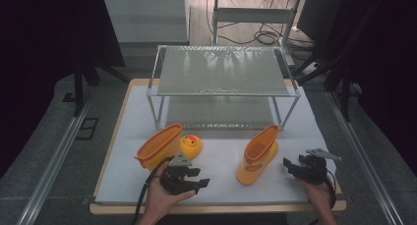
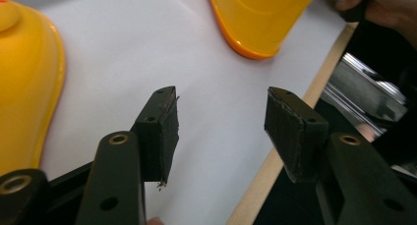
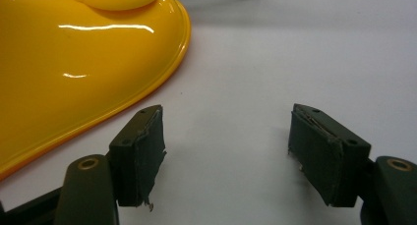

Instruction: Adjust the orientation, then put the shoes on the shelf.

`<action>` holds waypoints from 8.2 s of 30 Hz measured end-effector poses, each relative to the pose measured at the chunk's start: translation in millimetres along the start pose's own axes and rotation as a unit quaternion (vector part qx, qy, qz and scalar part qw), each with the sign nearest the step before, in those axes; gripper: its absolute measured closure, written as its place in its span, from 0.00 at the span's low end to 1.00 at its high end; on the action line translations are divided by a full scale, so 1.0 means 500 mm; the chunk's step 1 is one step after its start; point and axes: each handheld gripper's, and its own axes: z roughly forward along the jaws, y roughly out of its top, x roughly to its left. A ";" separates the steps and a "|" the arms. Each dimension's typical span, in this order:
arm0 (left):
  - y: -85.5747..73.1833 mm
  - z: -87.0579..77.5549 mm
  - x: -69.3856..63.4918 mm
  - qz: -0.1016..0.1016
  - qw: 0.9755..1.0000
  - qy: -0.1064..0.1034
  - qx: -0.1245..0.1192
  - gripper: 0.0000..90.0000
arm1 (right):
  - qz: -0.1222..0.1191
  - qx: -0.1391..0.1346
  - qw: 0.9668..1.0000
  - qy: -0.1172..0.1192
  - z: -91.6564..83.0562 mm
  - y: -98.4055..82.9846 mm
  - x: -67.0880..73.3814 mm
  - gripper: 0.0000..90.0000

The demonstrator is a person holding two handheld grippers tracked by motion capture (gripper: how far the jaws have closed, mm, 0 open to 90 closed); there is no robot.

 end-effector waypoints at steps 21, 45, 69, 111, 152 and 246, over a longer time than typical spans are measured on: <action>0.119 -0.031 -0.038 0.022 0.992 -0.112 0.057 0.52 | 0.000 0.000 1.000 0.002 0.000 0.000 -0.002 0.32; 0.332 -0.023 -0.105 0.041 0.990 -0.122 0.052 0.53 | -0.006 0.003 1.000 -0.001 0.000 0.001 0.001 0.32; 0.418 0.069 -0.079 0.009 0.986 -0.104 0.132 0.54 | -0.003 0.003 1.000 0.000 0.000 0.001 0.001 0.32; 0.461 0.113 -0.100 0.020 0.983 -0.051 0.175 0.96 | -0.003 0.001 1.000 0.002 0.001 0.001 -0.002 0.32; 0.337 -0.112 -0.047 0.043 0.986 -0.009 0.158 0.96 | -0.005 0.002 1.000 -0.002 0.002 0.002 0.000 0.33; 0.211 -0.179 0.082 -0.002 0.984 0.026 0.179 0.43 | -0.003 0.001 1.000 -0.001 0.002 0.001 -0.001 0.32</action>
